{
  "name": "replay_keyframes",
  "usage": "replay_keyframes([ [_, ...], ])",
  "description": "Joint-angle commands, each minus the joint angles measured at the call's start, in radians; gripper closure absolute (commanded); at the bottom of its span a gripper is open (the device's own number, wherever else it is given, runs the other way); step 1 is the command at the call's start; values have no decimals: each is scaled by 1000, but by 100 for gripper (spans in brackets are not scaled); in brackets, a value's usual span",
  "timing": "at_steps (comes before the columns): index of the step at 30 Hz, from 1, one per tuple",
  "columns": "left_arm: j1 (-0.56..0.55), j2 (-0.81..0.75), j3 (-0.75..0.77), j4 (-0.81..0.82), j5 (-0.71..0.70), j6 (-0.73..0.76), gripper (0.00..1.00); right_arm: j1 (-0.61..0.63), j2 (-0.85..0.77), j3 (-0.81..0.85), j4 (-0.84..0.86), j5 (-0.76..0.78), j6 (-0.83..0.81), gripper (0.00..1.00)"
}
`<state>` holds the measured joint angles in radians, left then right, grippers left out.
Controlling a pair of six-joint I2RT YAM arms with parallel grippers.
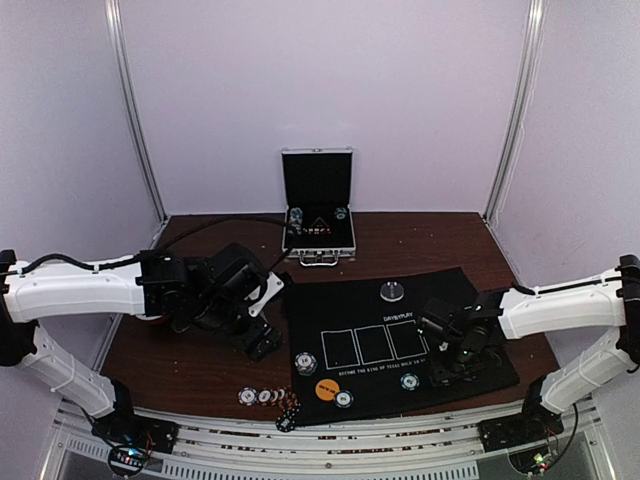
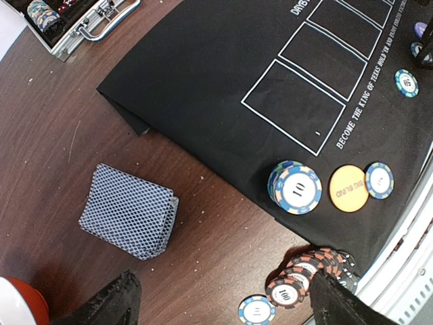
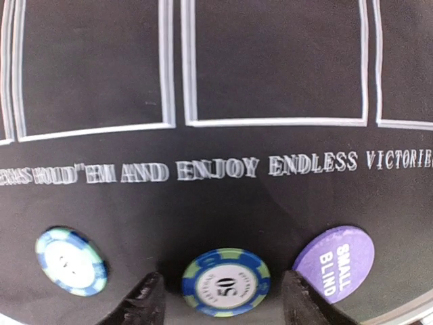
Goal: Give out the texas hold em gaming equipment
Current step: Place the poker chips pile at the small blind area, then pick up the pile of poker chips from the poker table mat.
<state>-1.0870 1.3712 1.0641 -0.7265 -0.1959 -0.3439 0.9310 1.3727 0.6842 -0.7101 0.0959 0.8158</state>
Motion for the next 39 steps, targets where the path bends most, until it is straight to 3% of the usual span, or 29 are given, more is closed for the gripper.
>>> replay_keyframes([
  [1, 7, -25, -12, 12, -9, -10, 10, 25, 12, 134, -54, -18, -69, 33],
  [5, 8, -20, -13, 12, -10, -12, 11, 95, 69, 234, -37, -44, -140, 31],
  [16, 9, -38, -28, 5, -11, -16, 11, 108, 227, 225, -21, -43, -152, 26],
  [31, 9, -37, -25, 3, -15, -10, 10, 109, 251, 186, 5, -95, -145, 58],
  [39, 9, -40, -35, 1, -17, -9, 11, 96, 147, 211, -85, -21, -91, 62],
])
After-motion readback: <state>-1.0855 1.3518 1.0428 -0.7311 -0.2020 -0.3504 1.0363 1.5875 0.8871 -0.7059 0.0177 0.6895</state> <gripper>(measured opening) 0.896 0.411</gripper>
